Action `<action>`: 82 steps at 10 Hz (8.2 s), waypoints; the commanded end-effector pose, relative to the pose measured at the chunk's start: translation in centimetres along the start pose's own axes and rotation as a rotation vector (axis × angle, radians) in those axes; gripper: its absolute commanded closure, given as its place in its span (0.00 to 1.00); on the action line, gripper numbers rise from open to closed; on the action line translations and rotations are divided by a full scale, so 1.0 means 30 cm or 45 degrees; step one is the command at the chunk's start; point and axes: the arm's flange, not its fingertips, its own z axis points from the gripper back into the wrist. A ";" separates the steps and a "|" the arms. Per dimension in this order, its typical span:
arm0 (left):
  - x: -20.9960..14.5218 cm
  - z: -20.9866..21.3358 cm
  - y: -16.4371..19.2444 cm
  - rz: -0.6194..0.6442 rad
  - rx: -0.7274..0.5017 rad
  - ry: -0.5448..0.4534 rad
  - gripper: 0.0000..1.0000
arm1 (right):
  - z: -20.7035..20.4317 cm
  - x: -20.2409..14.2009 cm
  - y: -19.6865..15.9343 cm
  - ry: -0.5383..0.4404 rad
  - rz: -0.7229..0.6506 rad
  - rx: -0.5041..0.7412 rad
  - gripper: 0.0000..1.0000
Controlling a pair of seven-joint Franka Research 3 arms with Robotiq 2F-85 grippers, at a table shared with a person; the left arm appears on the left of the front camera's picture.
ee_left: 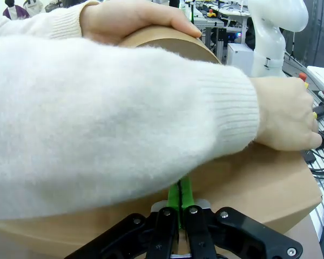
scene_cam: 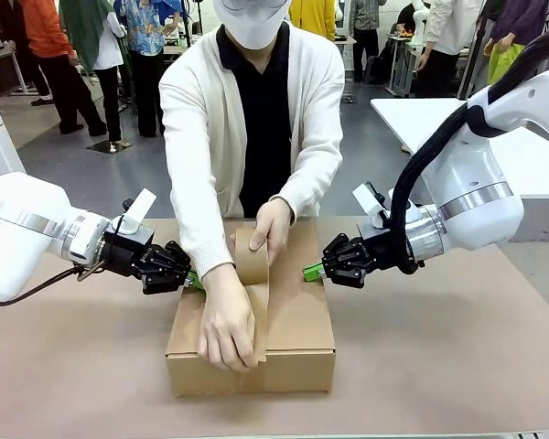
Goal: Wrap the clocks to prevent damage.
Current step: After the human seals the box with tape, release both hands from the side flaps of the Package Box.
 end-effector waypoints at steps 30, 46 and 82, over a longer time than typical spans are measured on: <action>-0.013 -0.005 0.002 -0.004 0.009 0.010 1.00 | -0.007 -0.010 0.003 0.003 -0.011 -0.001 0.99; -0.013 -0.005 0.002 -0.004 0.009 0.010 1.00 | -0.007 -0.010 0.003 0.003 -0.011 -0.001 0.99; 0.725 0.704 -0.337 -0.074 0.102 0.604 1.00 | 0.667 0.717 0.430 0.559 -0.087 -0.443 0.99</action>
